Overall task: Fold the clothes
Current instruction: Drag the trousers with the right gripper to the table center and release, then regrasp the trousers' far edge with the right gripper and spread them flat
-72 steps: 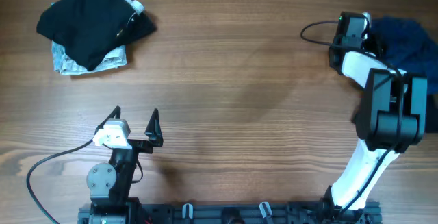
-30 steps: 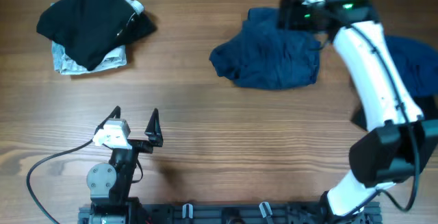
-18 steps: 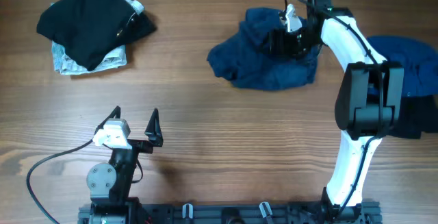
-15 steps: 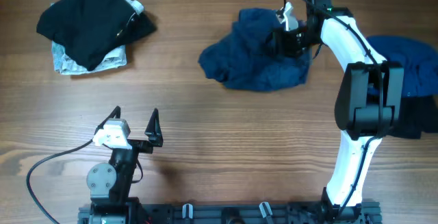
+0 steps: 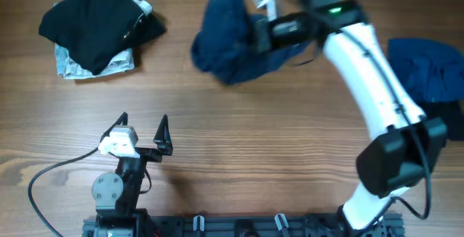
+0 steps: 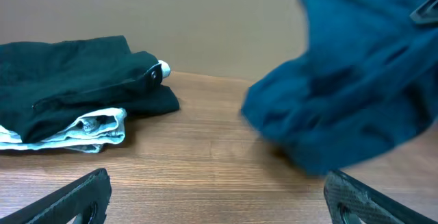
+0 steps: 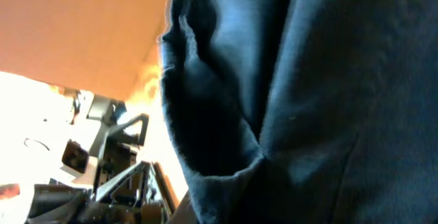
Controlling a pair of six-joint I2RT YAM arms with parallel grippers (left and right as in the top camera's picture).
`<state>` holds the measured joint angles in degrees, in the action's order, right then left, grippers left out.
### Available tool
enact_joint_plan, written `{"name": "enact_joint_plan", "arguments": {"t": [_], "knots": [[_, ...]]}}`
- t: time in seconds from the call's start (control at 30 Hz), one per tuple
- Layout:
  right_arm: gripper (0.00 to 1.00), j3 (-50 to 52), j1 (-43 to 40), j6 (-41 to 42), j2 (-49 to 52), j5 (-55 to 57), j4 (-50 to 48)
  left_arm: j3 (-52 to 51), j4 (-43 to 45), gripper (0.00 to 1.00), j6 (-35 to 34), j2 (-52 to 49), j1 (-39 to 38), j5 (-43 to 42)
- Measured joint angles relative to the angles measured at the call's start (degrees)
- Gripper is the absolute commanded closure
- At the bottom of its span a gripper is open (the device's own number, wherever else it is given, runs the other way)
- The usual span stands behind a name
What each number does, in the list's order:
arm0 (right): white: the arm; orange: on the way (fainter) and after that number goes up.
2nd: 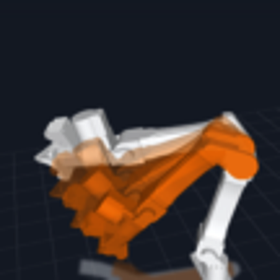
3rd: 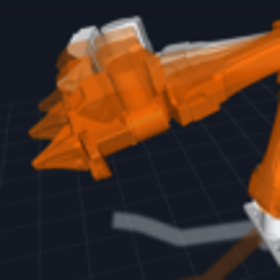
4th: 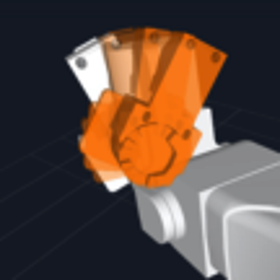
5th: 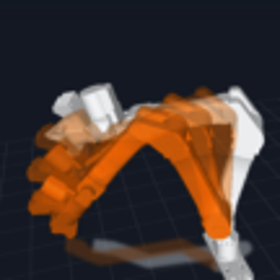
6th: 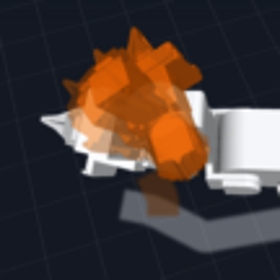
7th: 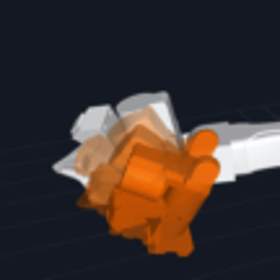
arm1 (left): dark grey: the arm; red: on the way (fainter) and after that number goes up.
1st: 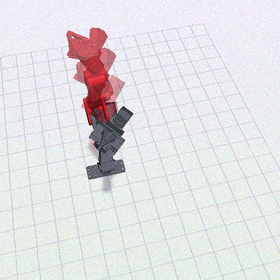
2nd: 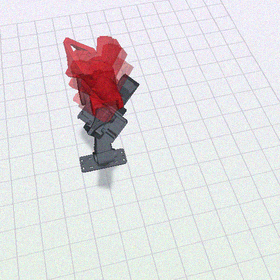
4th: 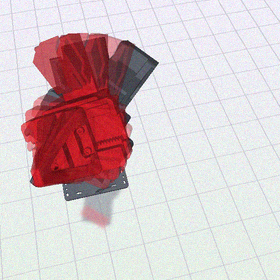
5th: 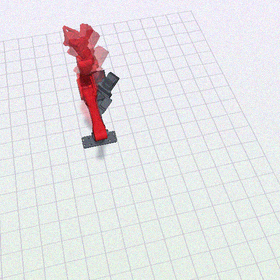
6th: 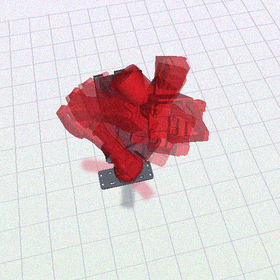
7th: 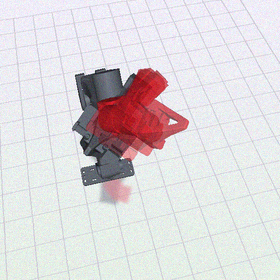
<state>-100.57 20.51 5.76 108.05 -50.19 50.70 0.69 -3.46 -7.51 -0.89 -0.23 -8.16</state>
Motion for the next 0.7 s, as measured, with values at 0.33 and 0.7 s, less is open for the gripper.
{"name": "enact_joint_plan", "arguments": {"t": [0.33,0.7], "knots": [[0.12,0.81,10.71,12.41,-0.33,32.94,1.68,0.00,0.00,0.00,0.00,0.00,0.00,0.00],[0.20,0.85,-16.17,9.60,8.35,33.20,5.01,0.00,0.00,0.00,0.00,0.00,0.00,0.00]]}}
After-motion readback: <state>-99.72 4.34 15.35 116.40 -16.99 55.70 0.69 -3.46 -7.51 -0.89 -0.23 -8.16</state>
